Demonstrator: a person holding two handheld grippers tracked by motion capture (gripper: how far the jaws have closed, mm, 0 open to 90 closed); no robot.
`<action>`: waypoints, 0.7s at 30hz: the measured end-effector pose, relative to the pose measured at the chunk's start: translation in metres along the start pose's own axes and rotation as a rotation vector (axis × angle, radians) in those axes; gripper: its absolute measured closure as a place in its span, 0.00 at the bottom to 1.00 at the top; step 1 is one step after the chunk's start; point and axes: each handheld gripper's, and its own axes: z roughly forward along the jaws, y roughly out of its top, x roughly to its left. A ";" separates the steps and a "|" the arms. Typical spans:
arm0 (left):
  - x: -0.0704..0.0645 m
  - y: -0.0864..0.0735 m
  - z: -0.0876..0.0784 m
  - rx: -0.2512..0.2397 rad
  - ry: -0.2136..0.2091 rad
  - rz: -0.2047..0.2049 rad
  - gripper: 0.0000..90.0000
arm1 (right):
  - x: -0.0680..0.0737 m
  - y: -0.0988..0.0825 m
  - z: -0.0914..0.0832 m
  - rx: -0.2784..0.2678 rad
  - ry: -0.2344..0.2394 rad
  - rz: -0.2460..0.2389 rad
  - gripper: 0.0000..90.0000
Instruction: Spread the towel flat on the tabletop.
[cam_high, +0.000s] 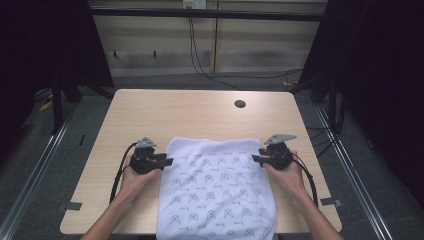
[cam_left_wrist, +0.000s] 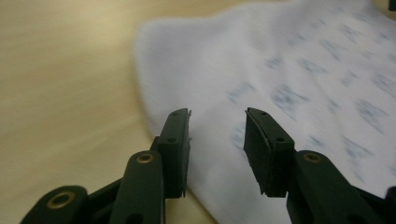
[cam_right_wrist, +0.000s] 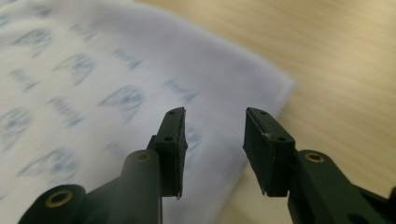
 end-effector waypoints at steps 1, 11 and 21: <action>0.005 0.002 0.002 -0.011 0.013 -0.014 0.66 | -0.008 0.003 0.005 -0.006 -0.004 0.029 0.64; 0.014 0.012 0.023 -0.002 -0.016 -0.039 0.93 | -0.030 0.012 0.040 -0.014 0.012 0.105 0.84; 0.014 0.028 -0.013 -0.188 -0.040 -0.051 0.96 | -0.026 0.025 -0.005 -0.199 0.038 0.058 0.96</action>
